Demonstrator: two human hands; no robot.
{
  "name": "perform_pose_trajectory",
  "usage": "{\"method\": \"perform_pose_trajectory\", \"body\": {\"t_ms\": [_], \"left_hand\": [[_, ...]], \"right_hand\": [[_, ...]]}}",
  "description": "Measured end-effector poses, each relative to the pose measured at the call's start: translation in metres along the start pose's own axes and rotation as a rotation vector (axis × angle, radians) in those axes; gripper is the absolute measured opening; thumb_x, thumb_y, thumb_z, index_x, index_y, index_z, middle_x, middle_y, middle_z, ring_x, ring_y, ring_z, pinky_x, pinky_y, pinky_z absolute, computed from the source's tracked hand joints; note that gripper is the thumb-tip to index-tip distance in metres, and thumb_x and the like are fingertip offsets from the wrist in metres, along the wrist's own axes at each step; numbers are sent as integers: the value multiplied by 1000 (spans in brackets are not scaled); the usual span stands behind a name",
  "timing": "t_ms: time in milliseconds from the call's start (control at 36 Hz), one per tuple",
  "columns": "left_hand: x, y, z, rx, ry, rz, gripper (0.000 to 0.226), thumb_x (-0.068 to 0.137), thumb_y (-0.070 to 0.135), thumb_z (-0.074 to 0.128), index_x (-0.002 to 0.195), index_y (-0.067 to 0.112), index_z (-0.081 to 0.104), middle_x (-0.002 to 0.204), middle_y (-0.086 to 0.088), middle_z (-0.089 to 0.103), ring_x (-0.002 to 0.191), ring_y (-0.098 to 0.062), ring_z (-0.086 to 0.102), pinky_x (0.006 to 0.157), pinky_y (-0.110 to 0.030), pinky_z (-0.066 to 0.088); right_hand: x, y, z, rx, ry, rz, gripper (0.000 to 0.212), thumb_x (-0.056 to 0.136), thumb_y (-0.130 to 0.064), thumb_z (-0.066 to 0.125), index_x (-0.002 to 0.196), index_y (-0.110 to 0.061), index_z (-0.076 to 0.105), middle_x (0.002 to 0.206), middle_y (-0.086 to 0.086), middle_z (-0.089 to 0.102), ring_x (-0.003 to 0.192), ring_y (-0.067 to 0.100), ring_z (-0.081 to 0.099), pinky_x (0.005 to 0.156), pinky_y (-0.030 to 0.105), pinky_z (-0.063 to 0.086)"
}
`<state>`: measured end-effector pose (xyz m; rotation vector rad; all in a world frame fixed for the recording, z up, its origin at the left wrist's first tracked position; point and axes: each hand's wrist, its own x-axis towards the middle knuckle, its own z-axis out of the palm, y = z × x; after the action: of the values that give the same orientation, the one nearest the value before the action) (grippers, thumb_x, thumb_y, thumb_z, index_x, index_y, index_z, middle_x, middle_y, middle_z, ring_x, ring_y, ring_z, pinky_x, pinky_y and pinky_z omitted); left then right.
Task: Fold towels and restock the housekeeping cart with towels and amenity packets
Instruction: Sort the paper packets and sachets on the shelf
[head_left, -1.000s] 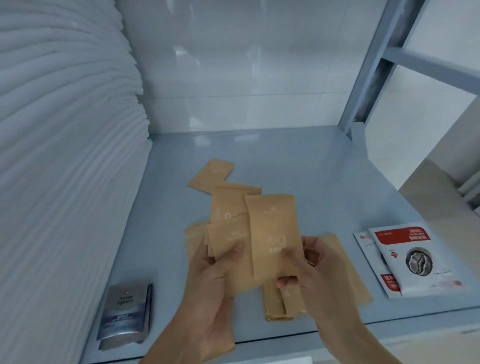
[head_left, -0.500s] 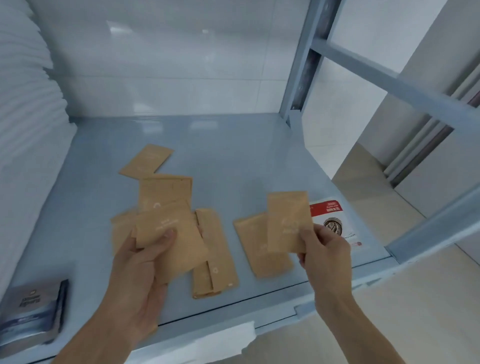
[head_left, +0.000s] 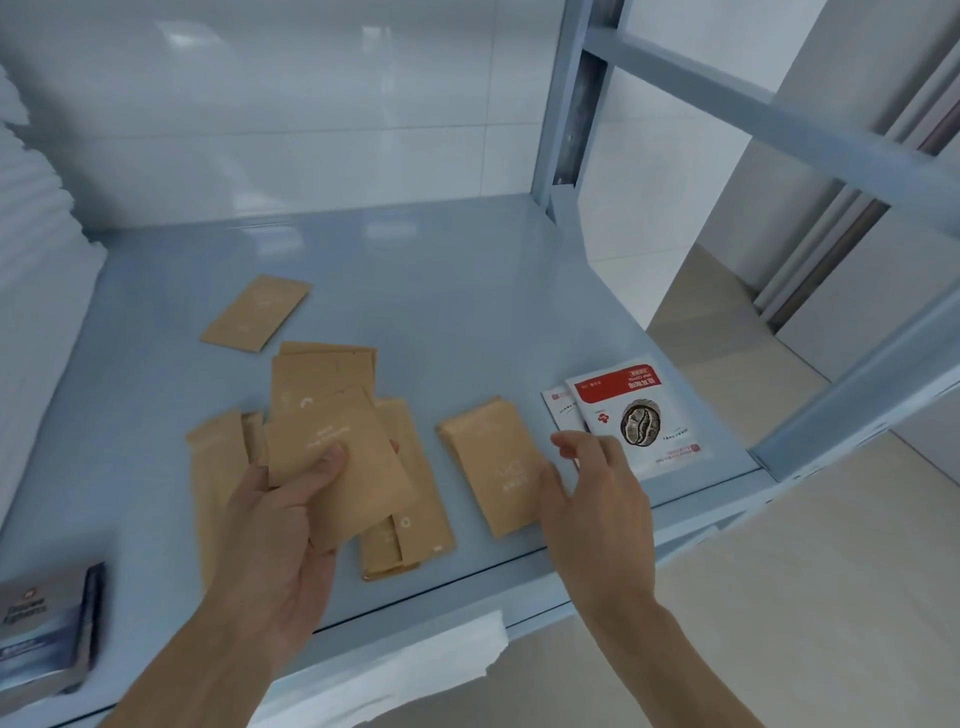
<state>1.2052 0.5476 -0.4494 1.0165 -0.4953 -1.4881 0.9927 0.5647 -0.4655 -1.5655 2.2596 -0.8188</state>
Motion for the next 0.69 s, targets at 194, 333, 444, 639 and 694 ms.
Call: {"method": "perform_pose_trajectory", "body": {"t_ms": [194, 333, 444, 639, 694], "left_hand": [[1, 14, -4, -8, 81, 62, 35, 85, 11, 65, 120, 15, 67, 111, -3, 76, 97, -15, 74, 72, -25, 61], [7, 44, -20, -50, 219, 145, 41, 89, 8, 63, 130, 4, 61, 115, -20, 72, 102, -30, 73, 79, -36, 62], [16, 70, -35, -72, 362, 223, 31, 92, 2, 62, 122, 4, 63, 95, -11, 78, 83, -21, 77, 59, -27, 60], [29, 90, -54, -74, 509, 230, 40, 92, 5, 65, 131, 11, 59, 122, -4, 71, 112, -21, 68, 105, -39, 49], [32, 91, -58, -94, 514, 206, 40, 92, 6, 66, 130, 11, 59, 120, -5, 71, 111, -21, 68, 104, -38, 49]], "right_hand": [[-2, -9, 10, -47, -51, -211, 29, 98, -19, 48, 121, -21, 67, 110, -5, 61, 78, 14, 61, 67, 26, 48], [15, -43, 18, 131, 56, -280, 29, 94, -10, 52, 116, -21, 67, 100, -7, 64, 81, 9, 61, 73, 29, 52], [35, -93, 40, 224, -22, -376, 28, 91, -7, 55, 111, -23, 67, 104, -10, 63, 70, 3, 55, 75, 30, 50], [67, -173, 99, 96, -329, -530, 50, 92, -9, 53, 141, -18, 47, 132, 5, 52, 110, 22, 59, 93, 32, 45], [77, -188, 120, 11, -388, -604, 55, 94, -12, 53, 147, -15, 38, 139, 5, 46, 124, 23, 49, 98, 36, 43]]}}
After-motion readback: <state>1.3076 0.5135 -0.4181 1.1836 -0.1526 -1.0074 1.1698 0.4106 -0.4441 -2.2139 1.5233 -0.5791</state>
